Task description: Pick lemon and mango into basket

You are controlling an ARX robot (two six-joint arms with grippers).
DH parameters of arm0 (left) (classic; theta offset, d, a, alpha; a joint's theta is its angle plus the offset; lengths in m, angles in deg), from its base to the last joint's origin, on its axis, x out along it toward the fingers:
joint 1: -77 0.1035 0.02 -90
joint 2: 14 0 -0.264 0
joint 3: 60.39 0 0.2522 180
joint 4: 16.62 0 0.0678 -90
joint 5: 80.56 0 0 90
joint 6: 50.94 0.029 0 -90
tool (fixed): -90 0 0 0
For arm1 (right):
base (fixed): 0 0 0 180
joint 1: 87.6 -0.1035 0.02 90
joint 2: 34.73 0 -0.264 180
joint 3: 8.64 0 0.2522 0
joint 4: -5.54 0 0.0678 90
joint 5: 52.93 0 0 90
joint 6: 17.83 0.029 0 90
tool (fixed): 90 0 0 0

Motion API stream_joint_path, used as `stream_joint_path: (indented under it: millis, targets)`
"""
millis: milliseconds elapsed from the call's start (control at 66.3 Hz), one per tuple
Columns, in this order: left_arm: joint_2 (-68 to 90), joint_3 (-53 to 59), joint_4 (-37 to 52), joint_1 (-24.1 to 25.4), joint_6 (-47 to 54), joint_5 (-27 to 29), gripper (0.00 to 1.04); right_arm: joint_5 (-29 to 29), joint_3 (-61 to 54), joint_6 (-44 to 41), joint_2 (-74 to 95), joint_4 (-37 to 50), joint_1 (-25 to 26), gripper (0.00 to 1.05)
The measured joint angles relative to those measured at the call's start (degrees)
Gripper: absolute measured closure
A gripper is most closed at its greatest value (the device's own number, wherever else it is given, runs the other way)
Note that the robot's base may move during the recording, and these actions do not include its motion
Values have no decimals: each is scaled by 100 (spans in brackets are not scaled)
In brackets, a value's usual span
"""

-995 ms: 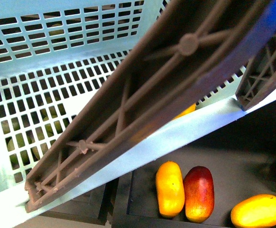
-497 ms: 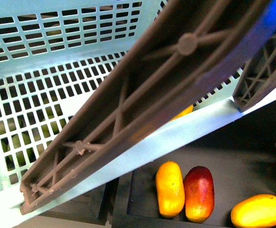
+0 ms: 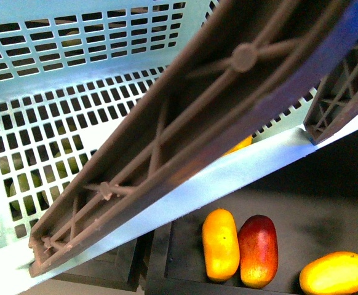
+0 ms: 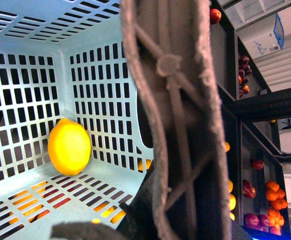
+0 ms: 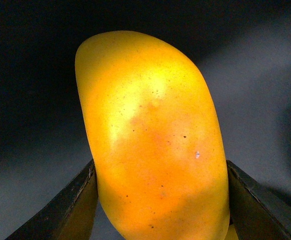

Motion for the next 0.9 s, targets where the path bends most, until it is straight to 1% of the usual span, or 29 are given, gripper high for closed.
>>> stream_joint_path:
  millis: [75, 151, 226, 317, 467, 543, 618, 754, 904]
  targets:
    - [0, 0, 0, 0, 2, 2, 100, -205, -260, -437, -531, 37, -35, 42]
    - [0, 0, 0, 0, 0, 0, 100, -568, -649, -1156, -1521, 17, -103, 42]
    - [0, 0, 0, 0, 2, 0, 100, -730, -780, -1451, -2044, -70, -140, 42]
    - [0, 0, 0, 0, 0, -2, 100, -1071, -905, -1753, -2999, -343, -236, 42]
    - [0, 0, 0, 0, 2, 0, 100, -1388, -933, -1792, -4172, -791, -507, 42]
    - [0, 0, 0, 0, 2, 0, 100, -1451, -933, -1764, -4570, -955, -654, 42]
    - [0, 0, 0, 0, 0, 0, 100, -1547, -922, -1611, -5136, -1235, -938, 42]
    - [0, 0, 0, 0, 2, 0, 100, -1530, -848, -1368, -5512, -1429, -1283, 42]
    - [0, 0, 0, 0, 0, -2, 100, -1305, -710, -1032, -5722, -1467, -1784, 42]
